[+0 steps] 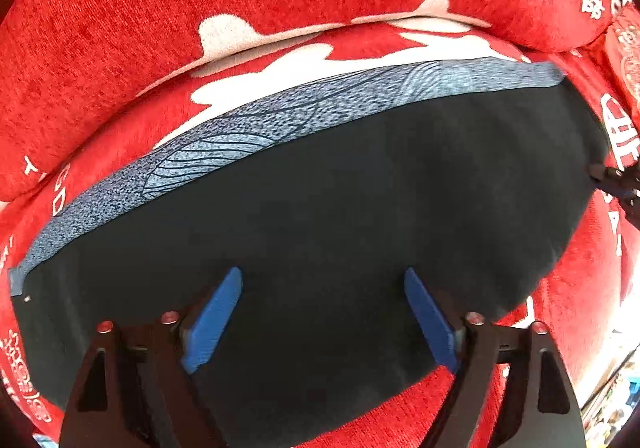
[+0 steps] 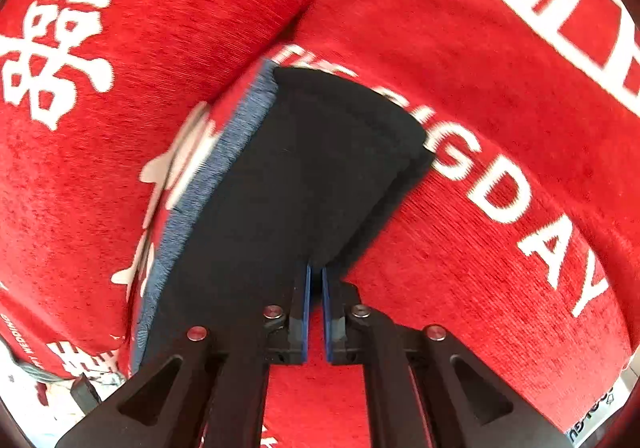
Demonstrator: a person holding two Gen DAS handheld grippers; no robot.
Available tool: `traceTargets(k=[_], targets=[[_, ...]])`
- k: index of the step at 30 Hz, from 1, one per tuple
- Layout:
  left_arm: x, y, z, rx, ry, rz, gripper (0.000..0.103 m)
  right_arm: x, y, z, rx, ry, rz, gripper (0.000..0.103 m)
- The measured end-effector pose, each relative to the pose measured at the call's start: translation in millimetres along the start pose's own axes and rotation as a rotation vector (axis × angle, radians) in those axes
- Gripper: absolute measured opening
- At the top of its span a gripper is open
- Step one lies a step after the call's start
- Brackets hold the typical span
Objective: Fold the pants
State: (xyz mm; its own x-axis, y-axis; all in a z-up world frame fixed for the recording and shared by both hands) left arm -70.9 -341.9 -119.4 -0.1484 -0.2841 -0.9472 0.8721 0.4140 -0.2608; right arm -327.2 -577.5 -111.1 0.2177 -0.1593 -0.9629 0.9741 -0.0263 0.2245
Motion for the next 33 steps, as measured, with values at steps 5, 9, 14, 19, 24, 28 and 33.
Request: traceTargets(k=[5, 9, 14, 19, 24, 28, 33], targets=[[-1.0, -5.8, 7.4, -0.033, 0.034, 0.021, 0.088, -17.7, -31.4, -4.2, 0.026, 0.026, 0.103, 0.034], [-16.4, -18.2, 14.7, -0.052, 0.0, -0.02, 0.088, -16.7, -40.7, -4.2, 0.04, 0.023, 0.176, 0.04], [2.0, -61.2, 29.9, -0.016, -0.007, -0.037, 0.088, -1.2, -56.5, -1.5, 0.094, 0.022, 0.242, 0.041], [21.1, -71.0, 23.3, -0.023, -0.021, 0.005, 0.088, 9.6, -52.6, 14.6, 0.106, -0.046, 0.336, 0.048], [0.5, -70.3, 39.9, -0.058, -0.049, -0.006, 0.087, 19.8, -34.8, 34.7, 0.159, -0.044, 0.398, 0.048], [-3.2, -71.7, 75.8, -0.094, -0.129, 0.019, 0.087, -5.1, -25.5, 33.5, 0.055, -0.047, 0.396, 0.016], [43.0, -81.2, 90.5, -0.076, -0.085, 0.11, 0.092, -44.4, 4.0, 26.1, -0.137, -0.107, 0.375, 0.015]])
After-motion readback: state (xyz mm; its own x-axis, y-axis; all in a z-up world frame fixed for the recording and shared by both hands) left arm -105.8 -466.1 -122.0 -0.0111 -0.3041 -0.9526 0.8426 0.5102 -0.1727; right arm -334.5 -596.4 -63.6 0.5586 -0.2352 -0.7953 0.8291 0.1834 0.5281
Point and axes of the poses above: each gripper's, at about its wrist camera, not at the fingertips, and x roughly the way its jaws point, y to its left, z to its top, the point moved 2 cm from there along x, roughly the way its jaws point, and after that the axes turned 13 degrees about -z, right-handed, at the moved point
